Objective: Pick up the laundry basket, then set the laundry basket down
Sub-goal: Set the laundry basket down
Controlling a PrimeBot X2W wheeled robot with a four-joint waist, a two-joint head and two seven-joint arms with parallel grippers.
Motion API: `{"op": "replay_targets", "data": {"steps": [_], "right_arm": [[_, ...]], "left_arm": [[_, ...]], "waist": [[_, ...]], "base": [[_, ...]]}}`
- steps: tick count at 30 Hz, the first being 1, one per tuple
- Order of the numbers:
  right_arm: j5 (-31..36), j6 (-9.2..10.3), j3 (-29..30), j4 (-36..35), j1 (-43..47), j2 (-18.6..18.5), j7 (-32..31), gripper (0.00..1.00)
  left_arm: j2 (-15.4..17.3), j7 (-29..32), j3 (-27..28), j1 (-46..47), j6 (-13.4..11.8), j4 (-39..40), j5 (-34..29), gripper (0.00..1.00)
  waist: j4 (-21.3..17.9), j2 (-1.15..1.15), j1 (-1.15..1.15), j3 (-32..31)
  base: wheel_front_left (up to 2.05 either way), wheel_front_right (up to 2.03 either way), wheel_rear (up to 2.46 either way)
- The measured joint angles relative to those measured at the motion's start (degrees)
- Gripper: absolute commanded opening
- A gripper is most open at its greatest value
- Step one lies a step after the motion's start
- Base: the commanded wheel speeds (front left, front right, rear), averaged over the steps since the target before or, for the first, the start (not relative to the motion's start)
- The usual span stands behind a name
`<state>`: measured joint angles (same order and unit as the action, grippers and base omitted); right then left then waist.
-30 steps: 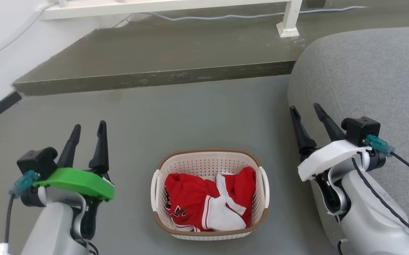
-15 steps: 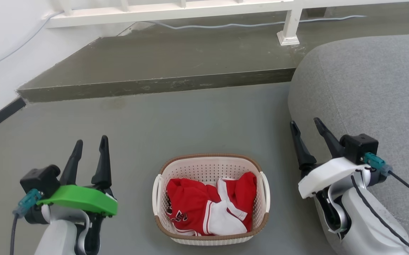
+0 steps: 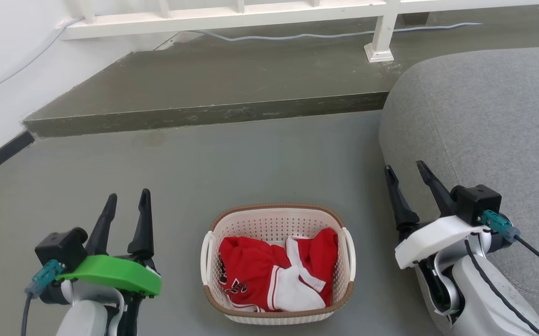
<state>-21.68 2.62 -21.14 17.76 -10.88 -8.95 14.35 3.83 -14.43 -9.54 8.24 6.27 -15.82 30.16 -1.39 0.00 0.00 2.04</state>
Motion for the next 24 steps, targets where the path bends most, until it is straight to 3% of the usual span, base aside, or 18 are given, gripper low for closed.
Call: {"op": "replay_targets", "data": {"steps": [24], "right_arm": [[0.7,-0.09,1.5,-1.5,2.1,0.4,0.0,1.00]], "left_arm": [[-0.9,0.0,0.3,-1.2,0.3,1.2,-0.6,1.00]], "waist": [[0.0,0.00,0.00,0.3]], "base": [[0.00,0.00,0.00]]}}
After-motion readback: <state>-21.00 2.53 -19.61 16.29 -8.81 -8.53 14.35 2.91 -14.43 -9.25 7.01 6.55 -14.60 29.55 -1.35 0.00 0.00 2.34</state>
